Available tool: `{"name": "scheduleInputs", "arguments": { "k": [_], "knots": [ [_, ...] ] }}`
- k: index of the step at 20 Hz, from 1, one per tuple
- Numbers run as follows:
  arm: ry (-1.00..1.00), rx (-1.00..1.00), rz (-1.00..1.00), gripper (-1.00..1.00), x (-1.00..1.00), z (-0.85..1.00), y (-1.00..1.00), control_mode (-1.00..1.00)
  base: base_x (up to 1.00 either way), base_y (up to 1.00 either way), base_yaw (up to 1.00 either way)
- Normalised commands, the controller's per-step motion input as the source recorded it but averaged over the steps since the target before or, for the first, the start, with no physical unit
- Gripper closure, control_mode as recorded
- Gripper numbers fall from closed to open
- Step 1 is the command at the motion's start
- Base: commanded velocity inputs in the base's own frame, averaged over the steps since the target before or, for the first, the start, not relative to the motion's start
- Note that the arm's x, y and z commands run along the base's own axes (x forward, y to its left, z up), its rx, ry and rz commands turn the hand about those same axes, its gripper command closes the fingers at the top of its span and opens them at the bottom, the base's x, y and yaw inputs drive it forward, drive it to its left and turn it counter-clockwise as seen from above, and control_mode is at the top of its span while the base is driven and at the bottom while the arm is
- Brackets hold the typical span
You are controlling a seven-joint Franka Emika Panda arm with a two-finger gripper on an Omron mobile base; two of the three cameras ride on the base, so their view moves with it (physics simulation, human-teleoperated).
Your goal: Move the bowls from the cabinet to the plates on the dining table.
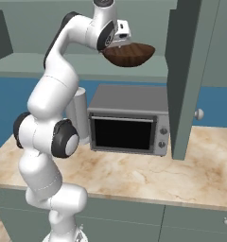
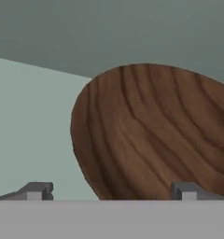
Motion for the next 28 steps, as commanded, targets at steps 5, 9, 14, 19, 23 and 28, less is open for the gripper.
{"name": "scheduleInputs", "arguments": {
  "k": [5, 9, 14, 19, 23, 28],
  "knots": [
    [0.00, 0.00, 0.01, -1.00, 0.01, -0.17, -0.03, -1.00, 0.00, 0.00, 0.00],
    [0.00, 0.00, 0.00, -1.00, 0.00, -0.07, 0.00, -1.00, 0.00, 0.00, 0.00],
    [0.00, 0.00, 0.00, -1.00, 0.00, -0.24, 0.00, -1.00, 0.00, 0.00, 0.00],
    [0.00, 0.00, 0.00, -1.00, 0.00, -0.30, 0.00, -1.00, 0.00, 0.00, 0.00],
    [0.00, 0.00, 0.00, -1.00, 0.01, -0.01, 0.00, -1.00, 0.00, 0.00, 0.00],
    [0.00, -0.01, 0.00, -1.00, 0.01, -0.12, 0.00, -1.00, 0.00, 0.00, 0.00]
  ]
}}
